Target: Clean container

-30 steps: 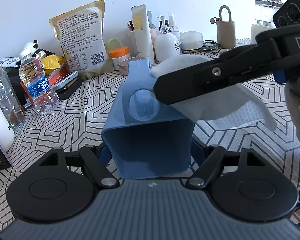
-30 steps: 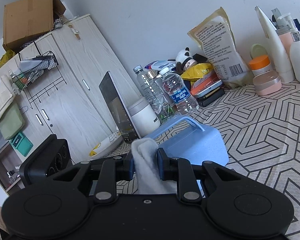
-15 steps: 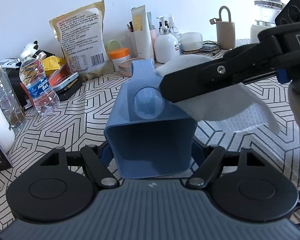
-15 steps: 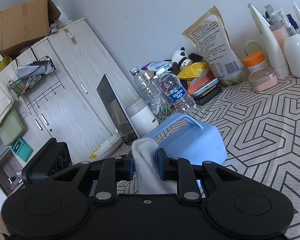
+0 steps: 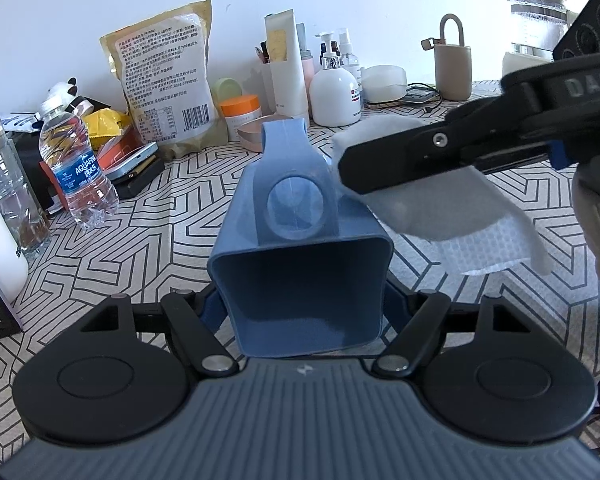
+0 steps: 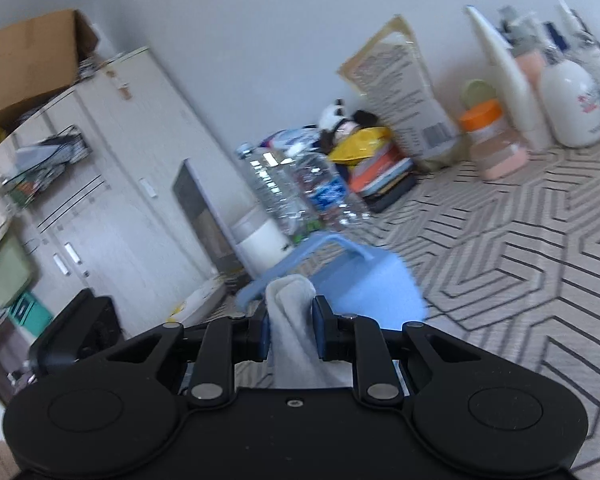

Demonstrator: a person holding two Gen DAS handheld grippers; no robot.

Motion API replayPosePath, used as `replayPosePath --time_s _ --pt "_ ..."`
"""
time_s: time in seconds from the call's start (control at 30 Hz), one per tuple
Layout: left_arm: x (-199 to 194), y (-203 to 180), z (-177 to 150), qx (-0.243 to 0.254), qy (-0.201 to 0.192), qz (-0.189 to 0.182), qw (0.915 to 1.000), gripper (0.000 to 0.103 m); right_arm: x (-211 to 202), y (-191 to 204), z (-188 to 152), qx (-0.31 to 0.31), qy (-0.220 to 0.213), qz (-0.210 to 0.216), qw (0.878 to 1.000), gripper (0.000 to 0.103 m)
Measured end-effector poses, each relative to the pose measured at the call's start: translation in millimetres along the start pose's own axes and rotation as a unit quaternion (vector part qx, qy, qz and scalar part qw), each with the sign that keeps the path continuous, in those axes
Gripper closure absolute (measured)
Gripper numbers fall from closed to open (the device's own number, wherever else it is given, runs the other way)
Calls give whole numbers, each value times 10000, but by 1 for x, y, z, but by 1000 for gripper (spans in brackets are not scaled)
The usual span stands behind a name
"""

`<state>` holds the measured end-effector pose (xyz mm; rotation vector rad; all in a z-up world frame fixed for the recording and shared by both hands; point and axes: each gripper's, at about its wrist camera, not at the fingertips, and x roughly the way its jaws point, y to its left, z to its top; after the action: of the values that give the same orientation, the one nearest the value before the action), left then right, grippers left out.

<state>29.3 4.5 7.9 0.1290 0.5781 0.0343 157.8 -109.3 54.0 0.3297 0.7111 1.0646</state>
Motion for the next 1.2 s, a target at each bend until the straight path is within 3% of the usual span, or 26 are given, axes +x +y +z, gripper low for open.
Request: replayPosePath --time_s 0.23,0.47,0.6,0.97,1.2 --pt "-1 -1 0 -9 -18 32 10000 28 4 -4 -1 -34 45 -238 9997 73" --pt "-1 -1 0 0 -22 -30 10000 28 -3 4 -2 -272 -51 235 9993 74" --pt "-2 -1 0 2 -41 -44 10000 28 -2 2 -1 -281 -57 102 9995 79" --pt "-2 0 0 -25 -68 -81 9999 28 6 14 4 -948 -107 -575 9938 79" --pt "-2 0 0 -37 -69 -88 9999 28 3 12 1 -823 -44 -246 9963 79"
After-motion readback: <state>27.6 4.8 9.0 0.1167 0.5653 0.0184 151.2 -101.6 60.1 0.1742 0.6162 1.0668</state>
